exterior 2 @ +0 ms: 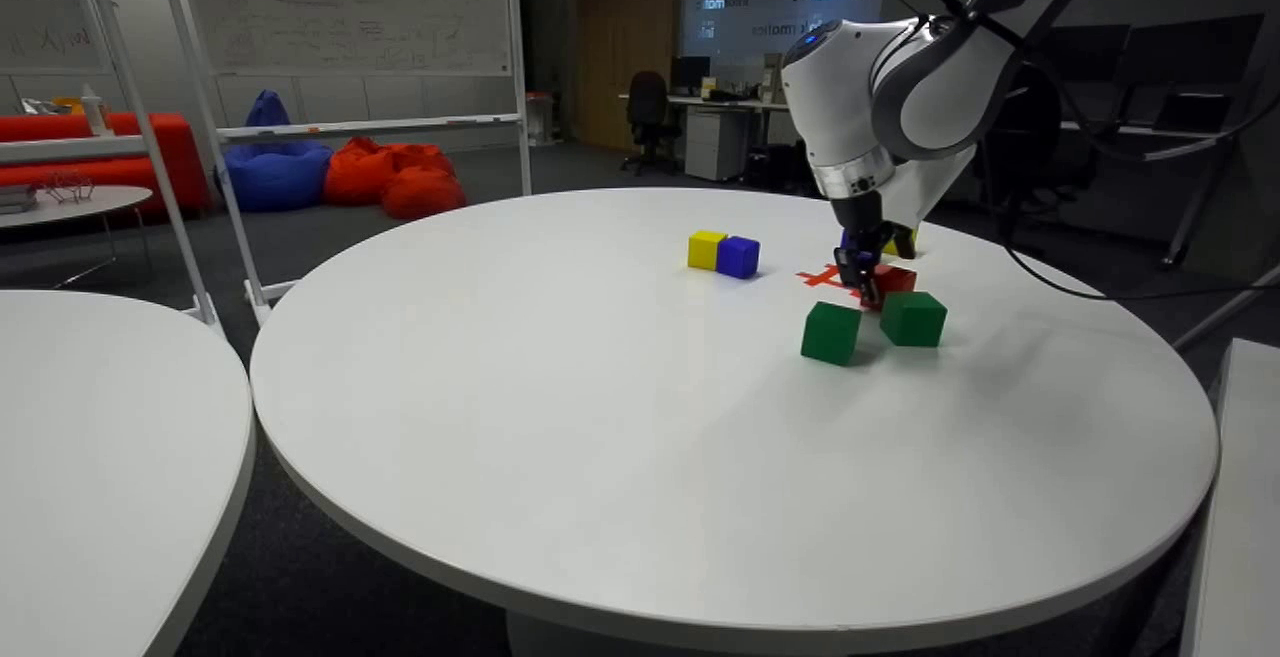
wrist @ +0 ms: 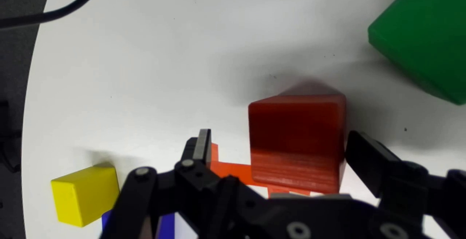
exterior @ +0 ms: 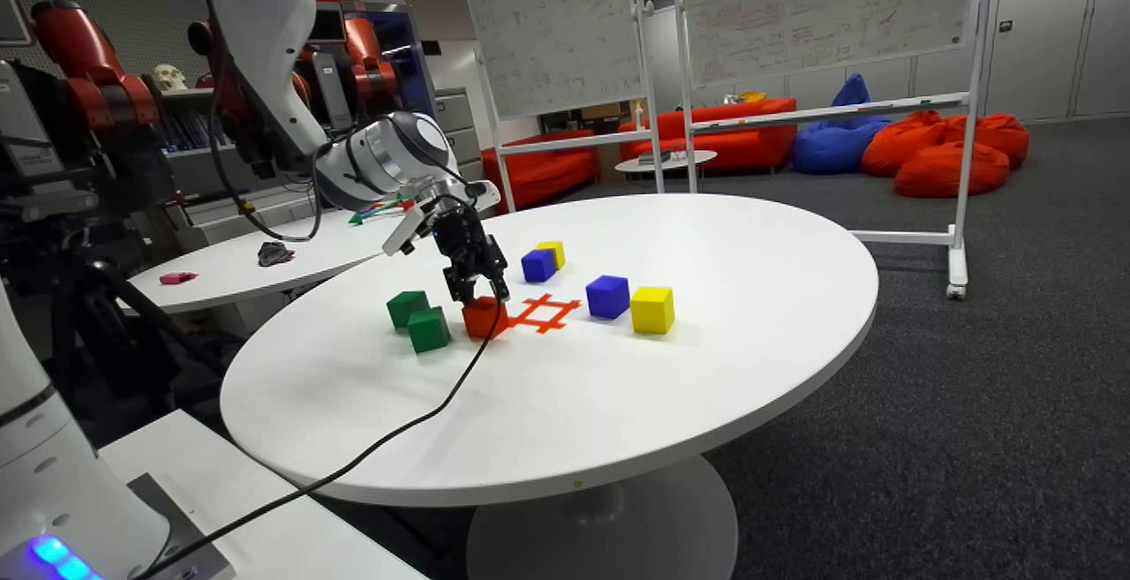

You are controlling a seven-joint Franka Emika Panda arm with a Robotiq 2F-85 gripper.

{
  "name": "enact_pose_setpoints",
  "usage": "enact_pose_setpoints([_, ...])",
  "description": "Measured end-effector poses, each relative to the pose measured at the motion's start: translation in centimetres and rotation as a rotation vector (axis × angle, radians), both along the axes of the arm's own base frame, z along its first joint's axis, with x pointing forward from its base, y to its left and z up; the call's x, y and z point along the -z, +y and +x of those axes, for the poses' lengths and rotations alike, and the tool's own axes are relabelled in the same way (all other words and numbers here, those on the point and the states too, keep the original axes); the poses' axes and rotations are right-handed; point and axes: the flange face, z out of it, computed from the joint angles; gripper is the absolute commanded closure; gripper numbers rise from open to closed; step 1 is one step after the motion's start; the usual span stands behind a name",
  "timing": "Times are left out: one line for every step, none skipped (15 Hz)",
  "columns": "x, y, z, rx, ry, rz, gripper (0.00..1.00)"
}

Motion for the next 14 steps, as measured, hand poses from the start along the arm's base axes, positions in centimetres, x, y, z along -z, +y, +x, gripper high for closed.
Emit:
enact_pose_setpoints([0.0,-0.2,0.0,0.004,0.0,-0.002,0.0])
enact_pose_setpoints([0.0,-0.5,0.0,0.008,-0.001,-0.003,0.0])
enact_pose_setpoints([-0.1,-0.8,0.0,0.013,-0.001,-0.005,0.0])
enact_pose_setpoints([-0.1,-1.1,0.1,0.019,-0.002,-0.007,0.0])
enact_pose_setpoints([-0.1,-1.5,0.1,0.025,-0.003,-0.009,0.0])
enact_pose_setpoints([-0.2,-1.8,0.1,0.031,-0.003,-0.009,0.0])
enact_pose_setpoints([-0.2,-2.0,0.1,0.036,-0.004,-0.009,0.0])
enact_pose_setpoints([-0.2,-2.3,0.1,0.041,-0.004,-0.01,0.0])
enact_pose_setpoints([-0.2,-2.4,0.1,0.042,-0.003,-0.01,0.0])
enact_pose_setpoints([-0.1,-2.3,0.1,0.041,-0.003,-0.01,0.0])
enact_pose_setpoints([-0.1,-2.3,0.1,0.04,-0.003,-0.01,0.0])
enact_pose_setpoints([-0.1,-2.2,0.1,0.039,-0.003,-0.01,0.0])
enact_pose_setpoints([-0.1,-2.2,0.1,0.038,-0.003,-0.01,0.0])
enact_pose_setpoints([-0.1,-2.2,0.1,0.038,-0.003,-0.01,0.0])
